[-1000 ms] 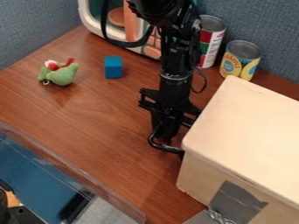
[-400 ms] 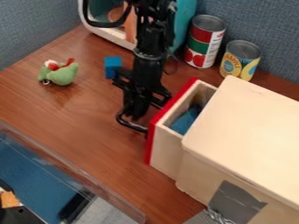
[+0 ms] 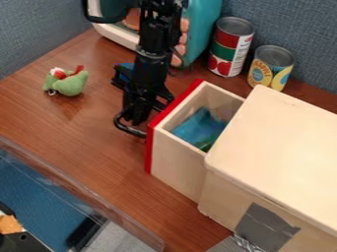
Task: Open the drawer
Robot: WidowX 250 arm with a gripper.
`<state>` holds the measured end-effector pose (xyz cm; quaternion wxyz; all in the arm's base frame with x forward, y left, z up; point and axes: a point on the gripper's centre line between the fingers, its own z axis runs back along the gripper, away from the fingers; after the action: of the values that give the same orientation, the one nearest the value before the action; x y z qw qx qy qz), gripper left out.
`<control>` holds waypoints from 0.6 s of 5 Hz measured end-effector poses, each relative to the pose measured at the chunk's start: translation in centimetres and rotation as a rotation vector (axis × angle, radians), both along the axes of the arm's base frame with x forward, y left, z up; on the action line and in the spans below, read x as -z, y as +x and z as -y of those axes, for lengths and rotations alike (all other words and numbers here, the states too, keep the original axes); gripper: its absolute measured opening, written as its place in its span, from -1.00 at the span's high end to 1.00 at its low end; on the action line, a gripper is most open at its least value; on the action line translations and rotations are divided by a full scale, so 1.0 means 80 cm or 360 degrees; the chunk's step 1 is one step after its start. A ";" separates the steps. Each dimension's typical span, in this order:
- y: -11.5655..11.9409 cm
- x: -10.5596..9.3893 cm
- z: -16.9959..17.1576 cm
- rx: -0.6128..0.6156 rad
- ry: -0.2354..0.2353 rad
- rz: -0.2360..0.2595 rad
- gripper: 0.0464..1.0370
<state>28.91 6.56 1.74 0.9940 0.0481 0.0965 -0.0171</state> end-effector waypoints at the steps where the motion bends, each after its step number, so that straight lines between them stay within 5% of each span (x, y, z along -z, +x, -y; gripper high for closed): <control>1: -0.010 0.001 -0.008 -0.0037 -0.0001 -0.0017 0.83; 3: -0.020 -0.001 -0.022 -0.0072 0.0018 -0.0029 0.83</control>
<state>27.30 8.29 1.78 0.9930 0.0515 0.1066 0.0054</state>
